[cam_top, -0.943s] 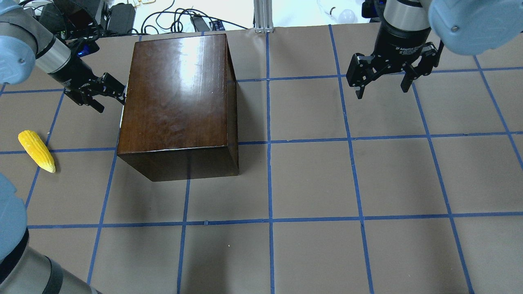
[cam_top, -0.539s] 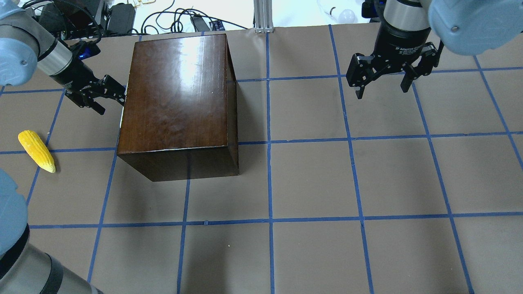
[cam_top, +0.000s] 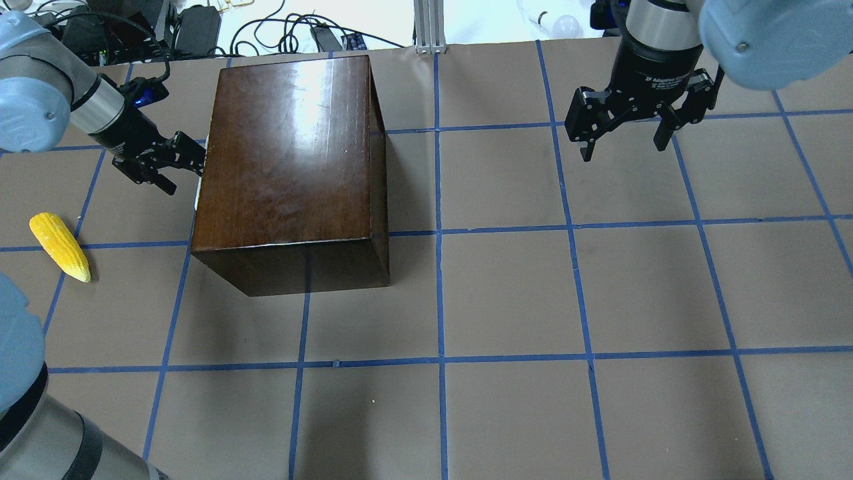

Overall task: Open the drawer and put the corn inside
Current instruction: 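Close the left gripper on the white drawer handle, then pull the drawer open with the left gripper, away from the cabinet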

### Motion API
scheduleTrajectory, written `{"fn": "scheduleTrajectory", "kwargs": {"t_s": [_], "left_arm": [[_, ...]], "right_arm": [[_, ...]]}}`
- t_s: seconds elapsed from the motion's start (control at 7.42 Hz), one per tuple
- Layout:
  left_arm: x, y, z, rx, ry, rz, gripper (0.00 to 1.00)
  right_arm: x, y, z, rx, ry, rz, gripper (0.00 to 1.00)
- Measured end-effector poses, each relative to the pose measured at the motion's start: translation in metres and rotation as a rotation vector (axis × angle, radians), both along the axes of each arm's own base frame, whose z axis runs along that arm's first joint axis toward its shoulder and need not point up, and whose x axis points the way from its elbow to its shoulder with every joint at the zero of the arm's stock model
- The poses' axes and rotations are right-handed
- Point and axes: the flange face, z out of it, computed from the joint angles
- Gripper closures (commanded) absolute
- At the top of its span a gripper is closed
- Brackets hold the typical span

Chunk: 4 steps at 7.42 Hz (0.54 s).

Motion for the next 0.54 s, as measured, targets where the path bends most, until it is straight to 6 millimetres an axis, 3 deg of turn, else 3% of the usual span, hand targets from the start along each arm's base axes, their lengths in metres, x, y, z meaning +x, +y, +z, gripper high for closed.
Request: {"fn": "scheduleTrajectory", "kwargs": {"t_s": [0.54], "left_arm": [[0.0067,0.0006,-0.0033,0.001,-0.001,0.009,0.0]], "right_arm": [[0.0,0.0,0.0,0.0,0.0,0.0,0.0]]}}
